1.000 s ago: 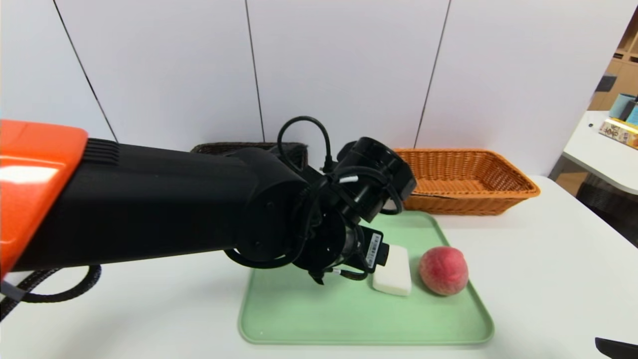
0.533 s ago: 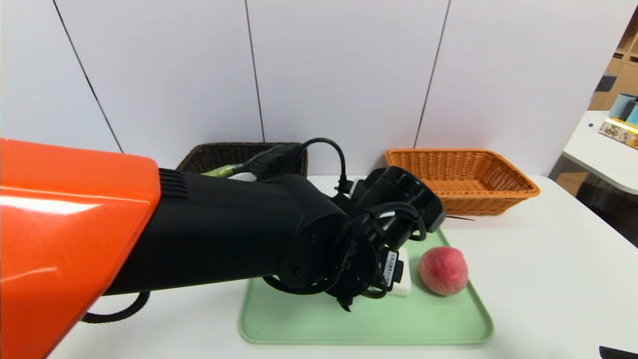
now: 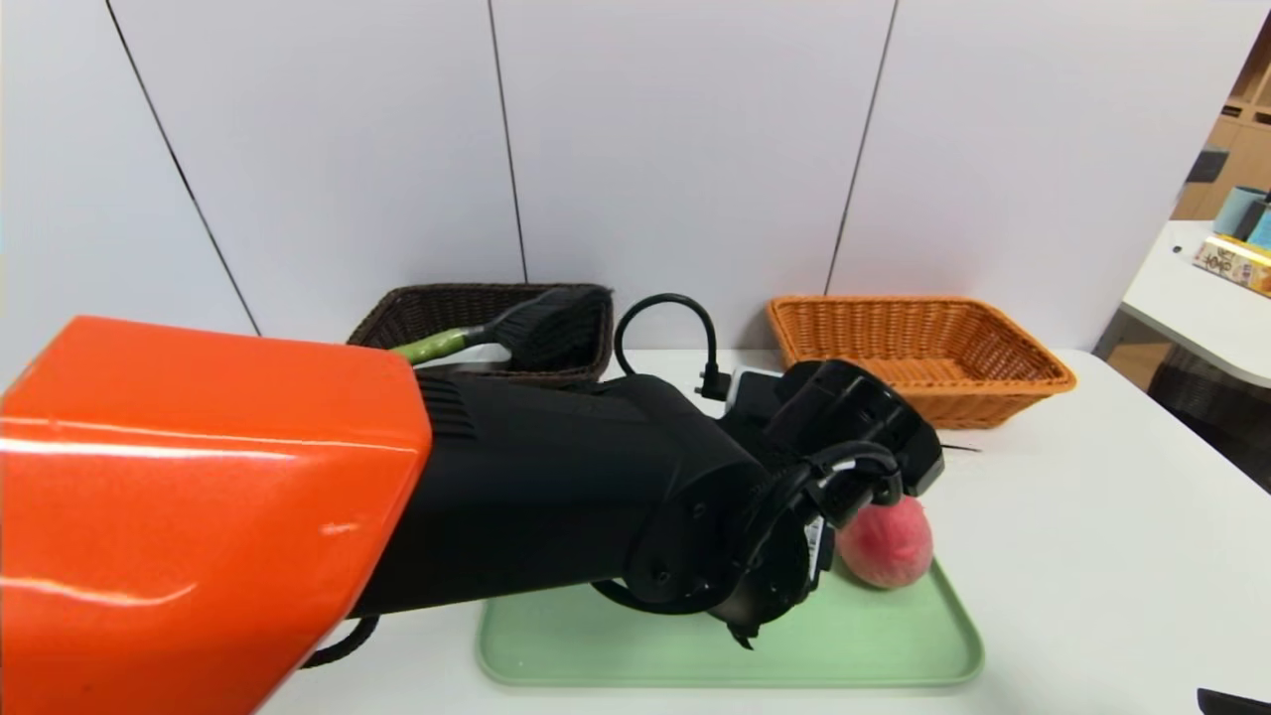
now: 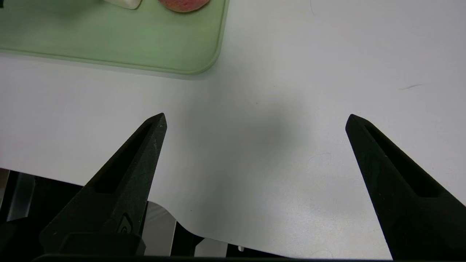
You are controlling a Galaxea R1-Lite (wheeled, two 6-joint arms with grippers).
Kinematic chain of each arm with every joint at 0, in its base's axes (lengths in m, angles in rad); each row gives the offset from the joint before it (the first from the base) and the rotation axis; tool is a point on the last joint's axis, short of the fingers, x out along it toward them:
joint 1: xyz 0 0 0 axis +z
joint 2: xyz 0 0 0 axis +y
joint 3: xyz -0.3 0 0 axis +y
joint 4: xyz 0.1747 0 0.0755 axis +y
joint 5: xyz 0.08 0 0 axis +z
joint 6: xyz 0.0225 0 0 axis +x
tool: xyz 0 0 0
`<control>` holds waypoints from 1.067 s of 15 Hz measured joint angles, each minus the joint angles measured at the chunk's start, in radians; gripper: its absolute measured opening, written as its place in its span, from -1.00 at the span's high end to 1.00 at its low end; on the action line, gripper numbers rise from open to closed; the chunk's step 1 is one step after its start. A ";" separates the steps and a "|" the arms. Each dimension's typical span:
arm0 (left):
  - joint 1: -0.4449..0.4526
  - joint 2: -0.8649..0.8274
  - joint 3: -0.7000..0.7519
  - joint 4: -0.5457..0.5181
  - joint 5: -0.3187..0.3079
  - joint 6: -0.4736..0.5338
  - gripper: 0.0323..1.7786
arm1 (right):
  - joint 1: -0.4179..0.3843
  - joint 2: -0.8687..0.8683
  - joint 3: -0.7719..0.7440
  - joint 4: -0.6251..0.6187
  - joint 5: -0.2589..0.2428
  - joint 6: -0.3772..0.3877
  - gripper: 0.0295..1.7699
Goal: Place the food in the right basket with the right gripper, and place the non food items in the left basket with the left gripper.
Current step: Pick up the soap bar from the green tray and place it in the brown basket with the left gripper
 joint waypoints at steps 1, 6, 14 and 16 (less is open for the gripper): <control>-0.010 0.008 -0.005 0.000 0.002 -0.003 -0.90 | 0.000 0.000 0.000 0.000 0.000 0.000 -0.92; -0.034 0.043 -0.038 0.000 0.002 -0.003 -0.90 | 0.000 0.000 0.000 -0.001 0.000 0.003 -0.92; -0.042 0.109 -0.135 0.037 -0.006 -0.016 -0.90 | 0.000 -0.001 0.002 0.000 -0.003 0.005 -0.92; -0.042 0.128 -0.152 0.039 -0.006 -0.016 -0.90 | 0.000 -0.001 0.004 0.001 -0.003 0.004 -0.92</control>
